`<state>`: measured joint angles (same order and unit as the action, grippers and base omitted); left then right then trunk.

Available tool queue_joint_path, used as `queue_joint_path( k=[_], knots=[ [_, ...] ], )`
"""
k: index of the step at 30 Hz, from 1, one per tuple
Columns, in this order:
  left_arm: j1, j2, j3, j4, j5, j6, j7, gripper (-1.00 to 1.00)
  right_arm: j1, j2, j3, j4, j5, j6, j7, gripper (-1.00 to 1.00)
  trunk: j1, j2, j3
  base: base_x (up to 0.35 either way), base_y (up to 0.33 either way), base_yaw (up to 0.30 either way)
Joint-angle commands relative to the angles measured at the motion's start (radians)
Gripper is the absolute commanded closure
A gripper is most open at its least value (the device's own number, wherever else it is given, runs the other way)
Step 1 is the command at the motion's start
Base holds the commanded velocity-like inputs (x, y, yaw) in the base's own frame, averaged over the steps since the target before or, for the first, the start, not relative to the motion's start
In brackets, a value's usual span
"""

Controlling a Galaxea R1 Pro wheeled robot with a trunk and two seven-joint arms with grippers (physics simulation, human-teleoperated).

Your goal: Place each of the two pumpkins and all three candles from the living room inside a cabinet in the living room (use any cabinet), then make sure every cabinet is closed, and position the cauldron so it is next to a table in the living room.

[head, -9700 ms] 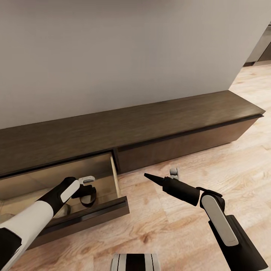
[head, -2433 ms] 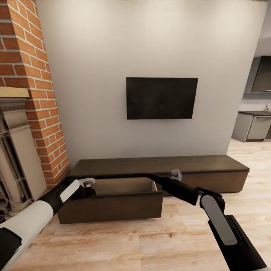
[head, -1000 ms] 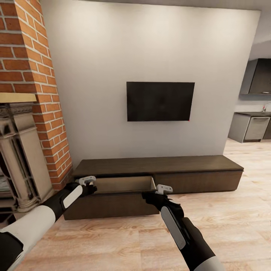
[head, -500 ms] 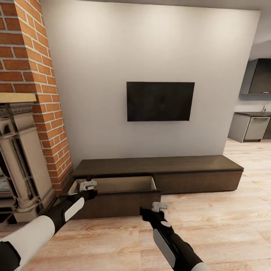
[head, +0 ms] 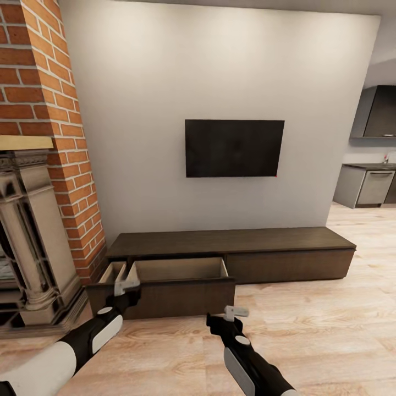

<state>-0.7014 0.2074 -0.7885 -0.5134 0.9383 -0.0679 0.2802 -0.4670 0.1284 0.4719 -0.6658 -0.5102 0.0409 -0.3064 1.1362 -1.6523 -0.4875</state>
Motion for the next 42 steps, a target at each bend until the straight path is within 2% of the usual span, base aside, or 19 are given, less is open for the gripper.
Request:
queue_joint_path(
  k=[1, 8, 19, 25, 29, 33, 36, 37, 40, 42],
  knots=[
    [0.003, 0.0, -0.009, -0.001, 0.01, -0.011, 0.007, -1.0, 0.0, -0.001, 0.005, -0.001, -0.005, -0.001, -0.008, -1.0, 0.004, -0.008, -0.004, 0.0, 0.0, 0.0],
    [0.019, -0.004, -0.026, 0.0, 0.011, -0.063, 0.008, -1.0, 0.003, -0.002, 0.014, 0.002, -0.005, -0.033, -0.004, -1.0, 0.031, -0.057, -0.026, 0.0, 0.0, 0.0],
    [0.022, -0.006, -0.043, 0.019, 0.011, -0.078, 0.007, -1.0, 0.005, -0.002, 0.018, 0.003, -0.004, -0.053, -0.003, -1.0, 0.073, -0.134, -0.061, 0.0, 0.0, 0.0],
    [0.022, -0.008, -0.107, 0.021, 0.011, -0.094, 0.008, -1.0, 0.005, -0.002, 0.021, 0.02, -0.002, -0.122, -0.003, -1.0, 0.096, -0.176, -0.079, 0.0, 0.0, 0.0],
    [0.022, -0.015, -0.122, 0.037, 0.011, -0.114, 0.007, -1.0, 0.005, -0.001, 0.029, 0.023, 0.016, -0.131, -0.004, -1.0, 0.111, -0.204, -0.092, 0.0, 0.0, 0.0],
    [0.022, -0.045, -0.131, 0.082, 0.009, -0.125, 0.007, -1.0, 0.005, 0.001, 0.035, 0.026, 0.058, -0.136, -0.005, -1.0, 0.126, -0.232, -0.105, 0.0, 0.0, 0.0],
    [0.021, -0.058, -0.133, 0.114, -0.024, -0.138, 0.007, -1.0, 0.005, 0.002, 0.036, 0.028, 0.067, -0.137, -0.005, -1.0, 0.138, -0.253, -0.114, 0.0, 0.0, 0.0],
    [0.021, -0.062, -0.133, 0.123, -0.048, -0.149, 0.008, -1.0, 0.005, 0.002, 0.037, 0.03, 0.07, -0.137, -0.005, -1.0, 0.142, -0.26, -0.117, 0.0, 0.0, 0.0],
    [0.021, -0.067, -0.133, 0.131, -0.078, -0.165, 0.008, -1.0, 0.005, 0.003, 0.036, 0.041, 0.074, -0.14, -0.005, -1.0, 0.153, -0.281, -0.126, 0.0, 0.0, 0.0],
    [0.021, -0.069, -0.133, 0.134, -0.086, -0.169, 0.008, -1.0, 0.005, 0.003, 0.036, 0.05, 0.075, -0.141, -0.005, -1.0, 0.161, -0.295, -0.133, 0.0, 0.0, 0.0]
  ],
)
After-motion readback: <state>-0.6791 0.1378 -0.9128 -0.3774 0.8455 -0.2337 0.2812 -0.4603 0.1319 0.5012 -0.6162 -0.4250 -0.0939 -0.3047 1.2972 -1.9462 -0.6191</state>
